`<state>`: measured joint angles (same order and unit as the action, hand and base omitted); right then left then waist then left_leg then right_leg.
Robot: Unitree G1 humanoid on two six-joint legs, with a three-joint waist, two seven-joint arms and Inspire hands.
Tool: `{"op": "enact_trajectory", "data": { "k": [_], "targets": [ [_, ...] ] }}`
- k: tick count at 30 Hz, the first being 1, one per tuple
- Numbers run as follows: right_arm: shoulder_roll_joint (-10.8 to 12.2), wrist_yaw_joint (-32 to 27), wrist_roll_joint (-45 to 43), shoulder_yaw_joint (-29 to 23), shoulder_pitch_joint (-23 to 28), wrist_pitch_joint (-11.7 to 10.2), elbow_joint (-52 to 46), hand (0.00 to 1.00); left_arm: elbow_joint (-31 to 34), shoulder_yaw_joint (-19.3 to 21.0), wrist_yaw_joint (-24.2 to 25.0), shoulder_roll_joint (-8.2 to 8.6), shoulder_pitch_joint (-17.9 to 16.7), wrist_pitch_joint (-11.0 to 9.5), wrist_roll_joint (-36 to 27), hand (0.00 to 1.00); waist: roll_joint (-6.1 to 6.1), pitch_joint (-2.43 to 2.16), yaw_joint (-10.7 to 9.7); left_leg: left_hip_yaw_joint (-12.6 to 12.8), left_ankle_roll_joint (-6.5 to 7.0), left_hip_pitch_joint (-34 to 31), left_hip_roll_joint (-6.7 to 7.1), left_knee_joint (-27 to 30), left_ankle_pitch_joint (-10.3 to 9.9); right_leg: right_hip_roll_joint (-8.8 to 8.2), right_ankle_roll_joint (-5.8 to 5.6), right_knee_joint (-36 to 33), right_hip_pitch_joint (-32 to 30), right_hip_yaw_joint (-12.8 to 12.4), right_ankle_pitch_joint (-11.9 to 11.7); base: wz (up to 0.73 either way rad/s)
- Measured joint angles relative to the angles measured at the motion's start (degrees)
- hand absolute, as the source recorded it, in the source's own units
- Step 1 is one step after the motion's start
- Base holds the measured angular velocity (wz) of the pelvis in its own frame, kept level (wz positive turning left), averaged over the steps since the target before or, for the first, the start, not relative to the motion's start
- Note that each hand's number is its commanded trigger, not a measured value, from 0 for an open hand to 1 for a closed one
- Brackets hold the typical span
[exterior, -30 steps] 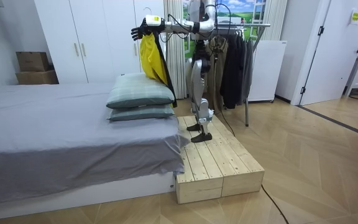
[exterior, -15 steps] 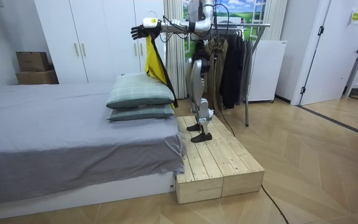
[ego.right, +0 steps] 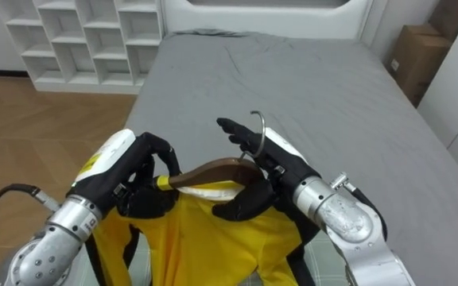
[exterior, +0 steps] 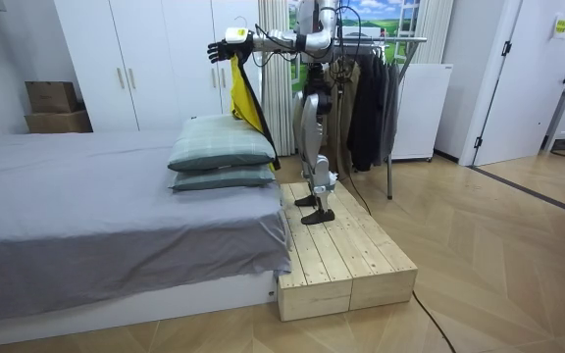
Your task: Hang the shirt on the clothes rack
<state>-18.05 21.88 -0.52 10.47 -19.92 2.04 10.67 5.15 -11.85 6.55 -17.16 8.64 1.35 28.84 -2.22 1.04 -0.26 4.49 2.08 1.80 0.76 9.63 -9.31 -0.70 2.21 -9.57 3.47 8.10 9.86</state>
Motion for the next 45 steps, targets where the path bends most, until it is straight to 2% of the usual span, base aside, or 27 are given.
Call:
{"op": "enact_trajectory", "data": {
  "k": [7, 13, 21, 27, 40, 41, 42, 43, 45],
  "targets": [
    [0.58, 0.41, -0.51, 0.0, 0.02, 0.0, 0.0, 0.0, 0.14, 0.62, 0.43, 0.0, 0.04, -0.02, 0.03, 1.0, 0.39, 0.24, 0.26, 0.04, 0.0, 0.03, -0.03, -0.01, 0.0, 0.02, 0.0, -0.01, -0.06, -0.07, 0.0, 0.0],
    [0.58, 1.24, -2.59, -0.3, 0.06, 0.0, -0.01, 0.0, 1.62, 1.1, 1.24, 0.0, 0.04, -0.01, 1.02, 1.0, 0.5, 0.22, 0.48, 0.03, 0.0, -0.24, -0.05, 0.0, 0.0, 0.03, 0.0, -0.14, -0.44, -0.06, 0.0, 0.0],
    [0.42, 1.75, -4.35, -0.59, 0.08, 0.0, -0.02, 0.0, 2.38, 1.76, 1.24, 0.11, 0.04, -0.05, 2.28, 1.0, 0.91, 0.0, 0.4, 0.06, 0.0, -0.19, -0.05, 0.03, -0.01, 0.0, 0.0, -0.16, -0.44, -0.12, 0.0, 0.0],
    [-0.65, 3.33, -5.82, -0.73, 0.17, 0.0, -0.01, 0.0, 2.38, 3.14, 1.24, 0.31, 0.04, -0.19, 2.93, 1.0, 1.4, -0.31, 0.5, 0.1, 0.0, -0.03, -0.04, 0.12, 0.0, -0.04, 0.01, -0.24, -0.33, -0.15, 0.0, 0.0],
    [-0.64, 3.35, -9.67, -3.56, 3.15, -0.08, -0.01, 0.0, 2.37, 7.36, 1.06, 0.6, 0.04, -0.54, 4.12, 1.0, 1.41, -0.31, 0.67, 0.21, 0.0, 0.29, -0.04, 0.13, -0.01, -0.06, 0.02, -0.38, -0.52, -0.15, -0.01, 0.0],
    [-0.64, 3.35, -9.89, -3.65, 3.16, -0.08, -0.01, 0.42, 2.37, 7.36, 1.05, 0.6, 0.04, -0.56, 4.61, 1.0, 1.41, -0.31, 0.67, 0.23, 0.0, 0.27, -0.05, 0.12, -0.01, -0.05, 0.02, -0.38, -0.53, -0.16, -0.01, 0.0],
    [-0.64, 3.35, -9.93, -3.73, 3.17, -0.08, -0.01, 0.96, 2.37, 7.36, 1.05, 0.6, 0.04, -0.56, 4.67, 1.0, 1.41, -0.31, 0.67, 0.23, 0.0, 0.27, -0.05, 0.12, -0.01, -0.05, 0.02, -0.37, -0.51, -0.18, -0.01, 0.0],
    [-0.64, 3.36, -10.06, -3.97, 3.2, -0.08, -0.01, 1.0, 2.37, 7.36, 1.03, 0.6, 0.04, -0.57, 4.7, 1.0, 1.41, -0.31, 0.67, 0.23, 0.0, 0.28, -0.05, 0.11, 0.0, -0.04, 0.02, -0.35, -0.49, -0.23, -0.01, 0.0],
    [-0.65, 3.35, -10.06, -4.44, 3.51, -0.08, -0.02, 1.0, 2.37, 7.36, 0.8, 0.6, 0.04, -0.57, 4.73, 1.0, 1.4, -0.31, 0.68, 0.22, 0.0, 0.29, -0.05, 0.11, 0.0, -0.05, 0.02, -0.33, -0.47, -0.24, -0.01, 0.0]
  ]
}}
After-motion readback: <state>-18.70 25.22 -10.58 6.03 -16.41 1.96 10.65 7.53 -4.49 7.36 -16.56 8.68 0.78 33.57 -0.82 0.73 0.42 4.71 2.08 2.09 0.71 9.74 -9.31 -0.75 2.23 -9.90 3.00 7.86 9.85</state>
